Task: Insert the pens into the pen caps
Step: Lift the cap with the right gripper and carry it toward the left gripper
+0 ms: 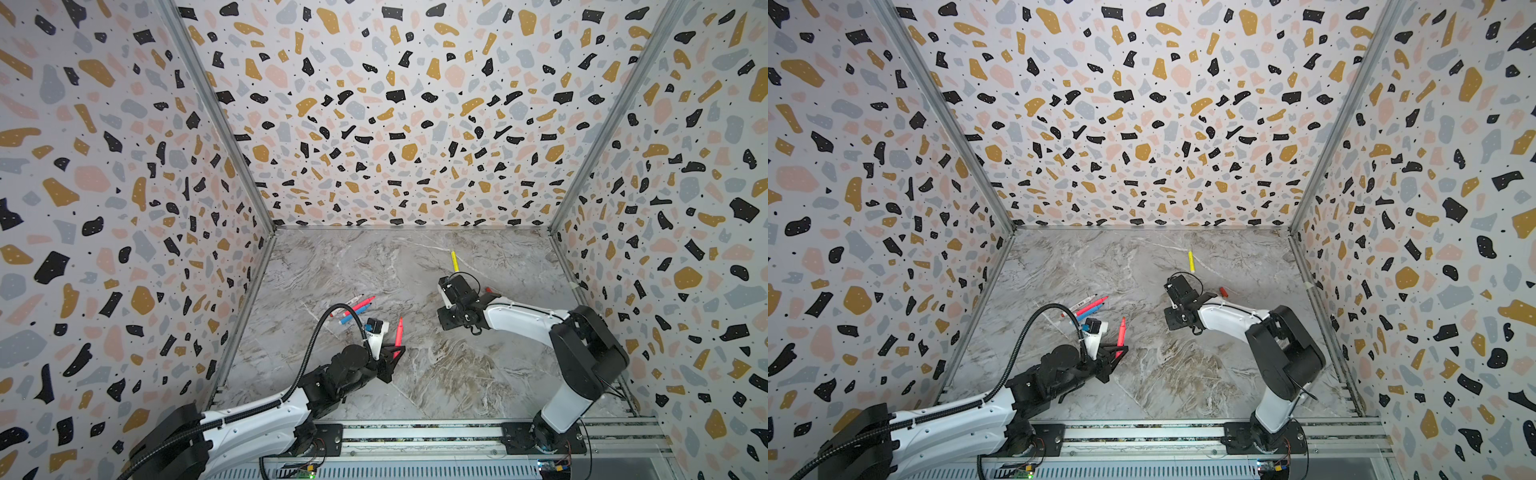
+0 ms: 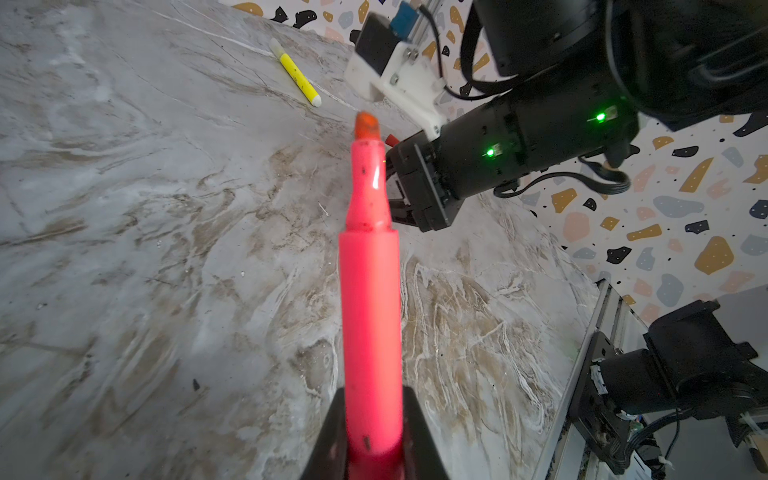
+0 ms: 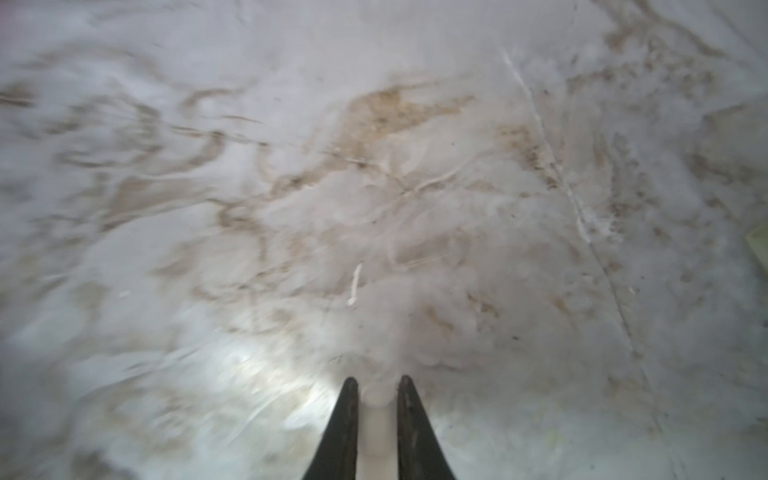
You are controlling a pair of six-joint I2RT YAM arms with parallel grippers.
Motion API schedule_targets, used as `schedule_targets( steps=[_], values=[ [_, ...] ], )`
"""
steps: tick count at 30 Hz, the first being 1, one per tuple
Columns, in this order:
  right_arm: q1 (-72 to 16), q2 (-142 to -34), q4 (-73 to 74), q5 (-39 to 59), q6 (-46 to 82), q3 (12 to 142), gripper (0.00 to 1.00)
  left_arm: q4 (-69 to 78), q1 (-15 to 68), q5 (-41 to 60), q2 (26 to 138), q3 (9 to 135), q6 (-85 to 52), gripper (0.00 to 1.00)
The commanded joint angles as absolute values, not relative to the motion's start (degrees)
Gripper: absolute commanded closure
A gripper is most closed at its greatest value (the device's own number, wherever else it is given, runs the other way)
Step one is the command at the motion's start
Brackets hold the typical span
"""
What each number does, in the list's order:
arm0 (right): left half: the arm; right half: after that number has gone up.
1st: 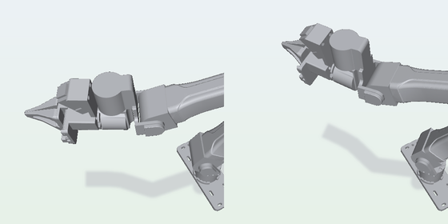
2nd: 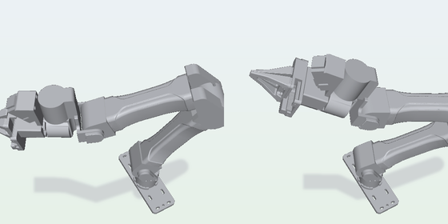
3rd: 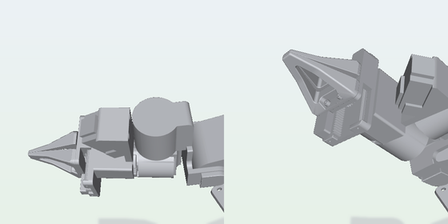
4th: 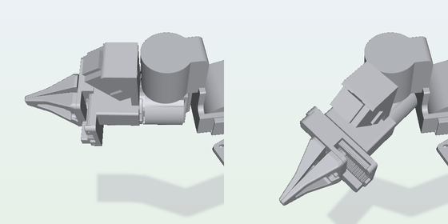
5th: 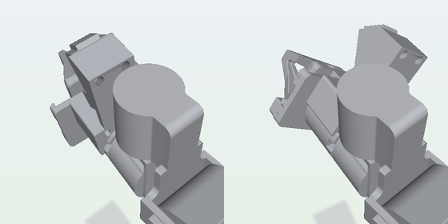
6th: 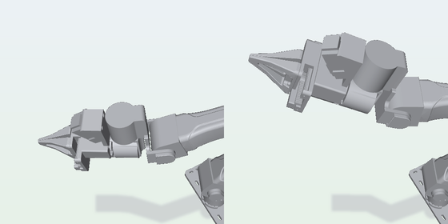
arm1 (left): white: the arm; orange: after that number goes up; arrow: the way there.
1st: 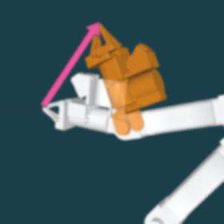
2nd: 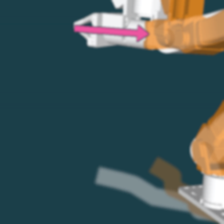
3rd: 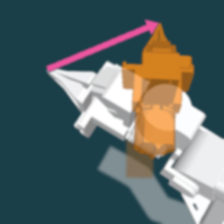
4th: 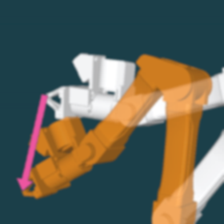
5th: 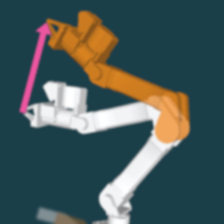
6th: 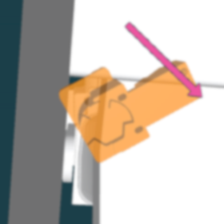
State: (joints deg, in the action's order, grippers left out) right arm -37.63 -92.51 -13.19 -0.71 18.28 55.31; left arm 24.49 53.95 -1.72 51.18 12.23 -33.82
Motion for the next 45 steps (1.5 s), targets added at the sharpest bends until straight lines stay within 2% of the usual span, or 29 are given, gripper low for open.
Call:
schedule_targets(
  steps=[1, 4, 8, 14, 24, 45],
  values=[
    [-37.68, -82.14, -6.47, 7.81, 18.86, 53.74, 0.93, 27.57, 53.81, -0.8, 49.81, 12.13, -32.78, 1.0],
    [-36.99, -74.71, 0.2, 11.3, 21.58, 50.45, 0.93, 28.58, 54.29, -1.0, 49.48, 11.78, -32.78, 1.0],
    [-34.17, -66.75, 13.65, 21.62, 28.24, 43.65, 0.93, 32.76, 56.81, -2.33, 50.52, 11.34, -33.7, 1.0],
    [-32.6, -61.37, 35.43, 29.64, 39.94, 34.45, 0.91, 40.82, 61.78, -4.59, 56.3, 11.98, -35.23, 1.0],
    [-32.74, -64.11, 52.39, 33.56, 49.55, 28.15, 0.9, 43.01, 65.65, -5.45, 62.74, 16.39, -34.28, 1.0],
    [-35.94, -72.51, 65.12, 41.38, 53.16, 26.54, 0.9, 43.3, 66.45, -5.01, 62.39, 17.39, -34.1, 1.0]
  ],
)
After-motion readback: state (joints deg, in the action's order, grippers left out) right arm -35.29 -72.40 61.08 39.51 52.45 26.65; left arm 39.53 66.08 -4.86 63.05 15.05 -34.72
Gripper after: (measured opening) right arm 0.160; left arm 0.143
